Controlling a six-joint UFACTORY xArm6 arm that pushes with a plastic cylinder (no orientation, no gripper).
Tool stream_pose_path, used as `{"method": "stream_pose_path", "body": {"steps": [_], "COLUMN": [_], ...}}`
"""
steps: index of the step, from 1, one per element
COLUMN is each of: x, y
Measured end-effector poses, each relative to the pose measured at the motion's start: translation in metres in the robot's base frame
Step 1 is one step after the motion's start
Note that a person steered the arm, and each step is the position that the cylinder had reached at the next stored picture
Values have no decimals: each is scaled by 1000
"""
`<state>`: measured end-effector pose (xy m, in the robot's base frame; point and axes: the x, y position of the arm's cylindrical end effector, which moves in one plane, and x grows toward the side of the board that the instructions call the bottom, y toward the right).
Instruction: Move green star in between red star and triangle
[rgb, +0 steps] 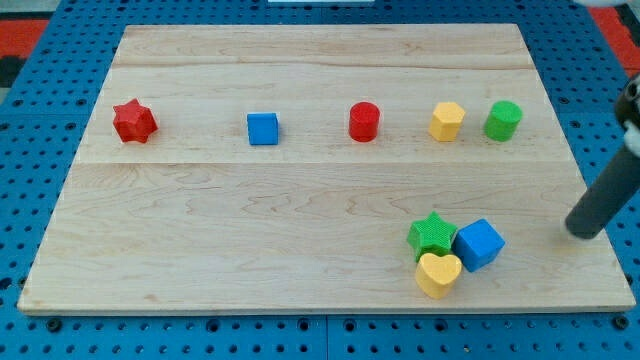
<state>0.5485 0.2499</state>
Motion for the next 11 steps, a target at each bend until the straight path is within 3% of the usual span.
{"method": "stream_pose_path", "body": {"steps": [2, 5, 6, 9, 11], "x": [13, -60, -63, -31, -83], "y": [-110, -267, -321, -369, -371]}}
